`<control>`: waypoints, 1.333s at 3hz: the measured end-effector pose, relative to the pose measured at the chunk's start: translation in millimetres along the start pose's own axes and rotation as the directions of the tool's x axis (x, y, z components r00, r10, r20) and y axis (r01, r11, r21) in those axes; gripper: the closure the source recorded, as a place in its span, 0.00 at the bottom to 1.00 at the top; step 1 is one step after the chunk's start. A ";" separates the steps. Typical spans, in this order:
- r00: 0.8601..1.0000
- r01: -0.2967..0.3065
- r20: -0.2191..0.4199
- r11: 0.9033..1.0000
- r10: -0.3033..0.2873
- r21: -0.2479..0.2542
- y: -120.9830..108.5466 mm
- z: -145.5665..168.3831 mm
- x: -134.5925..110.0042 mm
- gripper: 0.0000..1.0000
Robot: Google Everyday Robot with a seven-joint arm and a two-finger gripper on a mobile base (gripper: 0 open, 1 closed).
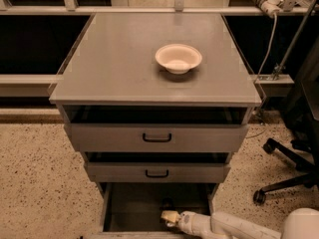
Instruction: Place redbull can into bottom drawer
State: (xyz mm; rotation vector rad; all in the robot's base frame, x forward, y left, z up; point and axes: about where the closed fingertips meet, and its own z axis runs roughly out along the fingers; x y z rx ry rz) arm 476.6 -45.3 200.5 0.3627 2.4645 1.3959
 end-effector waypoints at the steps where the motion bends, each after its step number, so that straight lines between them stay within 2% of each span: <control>1: 1.000 0.000 0.000 1.000 0.000 0.000 0.0 0.0 0.0 0.35; 2: 1.000 0.000 0.000 1.000 0.000 0.000 0.0 0.0 0.0 0.12; 3: 1.000 0.000 0.000 1.000 0.000 0.000 0.1 0.1 0.1 0.00; 4: 1.000 0.000 0.000 1.000 0.000 0.000 0.1 0.1 0.1 0.00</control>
Offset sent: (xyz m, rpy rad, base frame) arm 0.0000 0.0000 0.0000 0.0000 0.0000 0.0000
